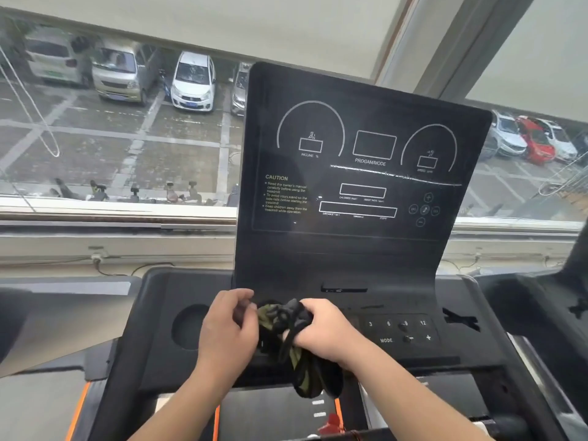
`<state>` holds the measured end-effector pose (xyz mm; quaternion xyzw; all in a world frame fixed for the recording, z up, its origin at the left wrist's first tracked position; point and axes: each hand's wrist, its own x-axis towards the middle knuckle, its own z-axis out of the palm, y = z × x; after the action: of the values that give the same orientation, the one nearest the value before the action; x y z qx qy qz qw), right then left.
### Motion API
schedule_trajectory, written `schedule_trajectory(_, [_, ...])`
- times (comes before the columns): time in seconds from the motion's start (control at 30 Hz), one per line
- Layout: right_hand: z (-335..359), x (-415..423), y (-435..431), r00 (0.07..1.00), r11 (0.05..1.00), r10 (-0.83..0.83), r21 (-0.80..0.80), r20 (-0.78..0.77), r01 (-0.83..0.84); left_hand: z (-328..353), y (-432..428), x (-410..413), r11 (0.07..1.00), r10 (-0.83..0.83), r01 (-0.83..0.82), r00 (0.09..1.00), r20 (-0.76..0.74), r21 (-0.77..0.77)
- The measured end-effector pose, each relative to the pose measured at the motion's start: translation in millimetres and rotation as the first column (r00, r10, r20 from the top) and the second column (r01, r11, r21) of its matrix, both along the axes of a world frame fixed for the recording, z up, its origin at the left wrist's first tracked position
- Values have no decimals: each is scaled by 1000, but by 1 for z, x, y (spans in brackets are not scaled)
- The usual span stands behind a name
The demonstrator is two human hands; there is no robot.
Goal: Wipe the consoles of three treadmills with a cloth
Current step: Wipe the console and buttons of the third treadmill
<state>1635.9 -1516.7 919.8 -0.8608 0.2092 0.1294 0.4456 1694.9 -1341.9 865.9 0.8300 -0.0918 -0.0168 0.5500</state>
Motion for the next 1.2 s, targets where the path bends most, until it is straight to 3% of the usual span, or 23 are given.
schedule_trajectory(0.07, [1,-9,6,989,988,-139,81,58,134,17,-17,-17,998,-35,32,997,-65,-46])
schedule_trajectory(0.17, [5,-18,8,950,958,-283,-6,133,287,34,-32,-29,994,1,-31,958,-286,-102])
schedule_trajectory(0.23, [14,-24,8,934,942,-310,-76,176,327,47,-36,-36,980,-87,-6,886,-455,-199])
schedule_trajectory(0.33, [24,-28,5,936,956,-269,-58,228,289,73,-52,-51,915,-311,54,726,-614,-399])
schedule_trajectory(0.4, [32,-32,-2,970,988,-148,71,194,136,78,-63,-57,911,-289,16,736,-612,-411])
schedule_trajectory(0.47, [44,-38,-20,994,950,18,308,111,-52,74,-67,-50,943,-167,-42,800,-576,-331])
schedule_trajectory(0.53, [46,-48,-45,997,910,31,411,71,-58,74,-65,-38,985,-67,-24,862,-502,-172])
schedule_trajectory(0.6, [30,-50,-72,981,954,-160,273,106,126,75,-63,-26,986,-46,95,947,-319,139])
schedule_trajectory(0.67, [10,-53,-98,932,951,-307,113,193,289,76,-69,-21,862,-91,131,990,-105,489])
schedule_trajectory(0.7, [2,-55,-109,910,938,-347,85,226,337,76,-75,-21,806,-107,104,994,-29,582])
schedule_trajectory(0.77, [-7,-61,-131,881,920,-386,49,274,388,69,-92,-27,719,-136,96,991,4,688])
schedule_trajectory(0.93, [-28,-86,-190,846,860,-387,-187,368,475,31,-127,-58,496,-182,174,979,-93,851])
schedule_trajectory(1.1, [-44,-103,-230,850,856,-475,-103,228,506,35,-166,-73,374,-146,99,988,-46,922])
schedule_trajectory(1.2, [-47,-102,-242,857,863,-487,-61,167,502,37,-208,-96,337,-299,148,953,-44,930])
